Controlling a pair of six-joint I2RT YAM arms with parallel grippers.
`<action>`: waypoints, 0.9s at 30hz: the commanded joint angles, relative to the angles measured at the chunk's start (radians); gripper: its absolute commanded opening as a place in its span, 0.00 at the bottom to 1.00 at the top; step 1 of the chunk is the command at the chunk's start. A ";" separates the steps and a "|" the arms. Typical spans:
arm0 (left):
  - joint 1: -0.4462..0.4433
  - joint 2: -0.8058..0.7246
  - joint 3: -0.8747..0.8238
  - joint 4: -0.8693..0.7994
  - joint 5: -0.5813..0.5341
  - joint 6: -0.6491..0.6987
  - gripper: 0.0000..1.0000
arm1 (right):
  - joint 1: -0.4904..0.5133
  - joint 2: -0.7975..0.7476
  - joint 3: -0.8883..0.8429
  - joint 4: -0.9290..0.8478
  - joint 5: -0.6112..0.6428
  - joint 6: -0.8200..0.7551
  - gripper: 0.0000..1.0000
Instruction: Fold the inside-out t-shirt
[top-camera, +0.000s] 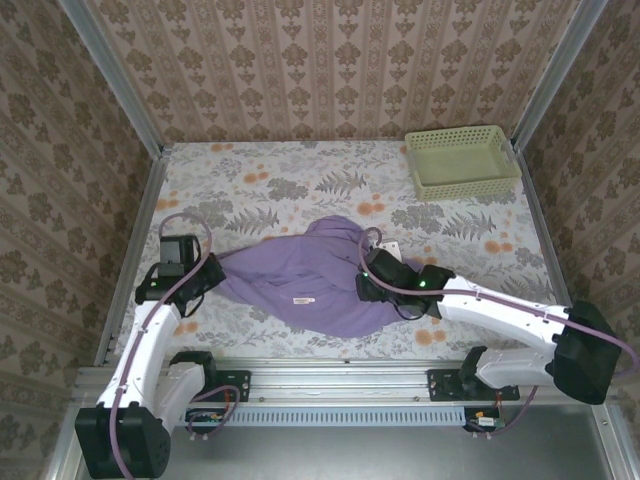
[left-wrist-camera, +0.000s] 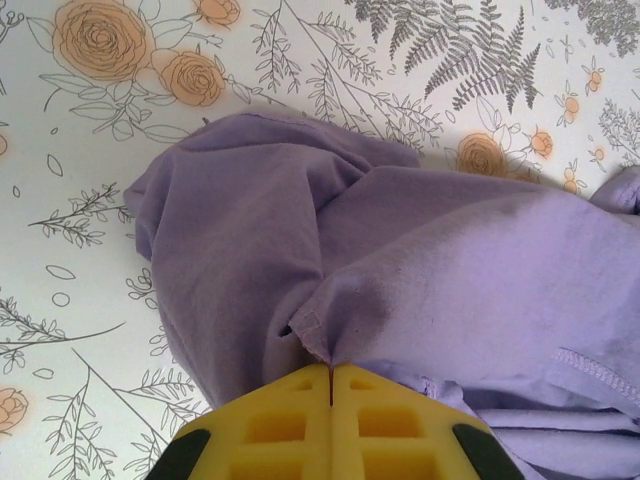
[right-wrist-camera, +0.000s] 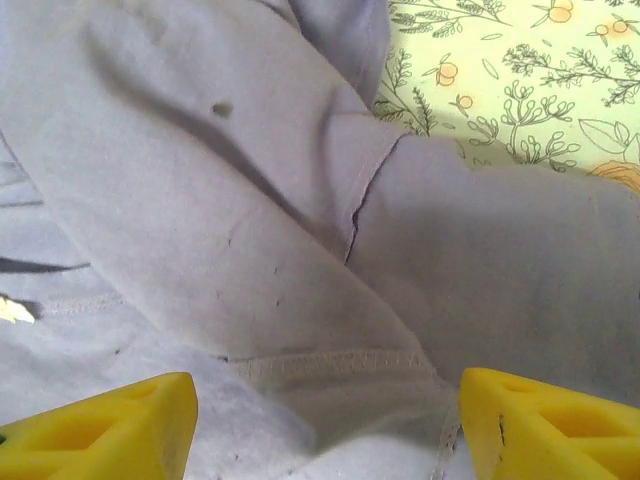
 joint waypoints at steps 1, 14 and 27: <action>0.009 -0.012 -0.004 0.013 0.005 0.000 0.00 | -0.008 0.082 0.024 -0.020 -0.011 -0.027 0.71; 0.016 0.002 0.192 -0.056 0.036 0.018 0.00 | -0.045 0.160 0.206 -0.131 0.134 -0.114 0.00; 0.005 0.000 0.834 -0.133 0.086 0.110 0.00 | -0.053 -0.301 0.645 -0.222 0.268 -0.344 0.00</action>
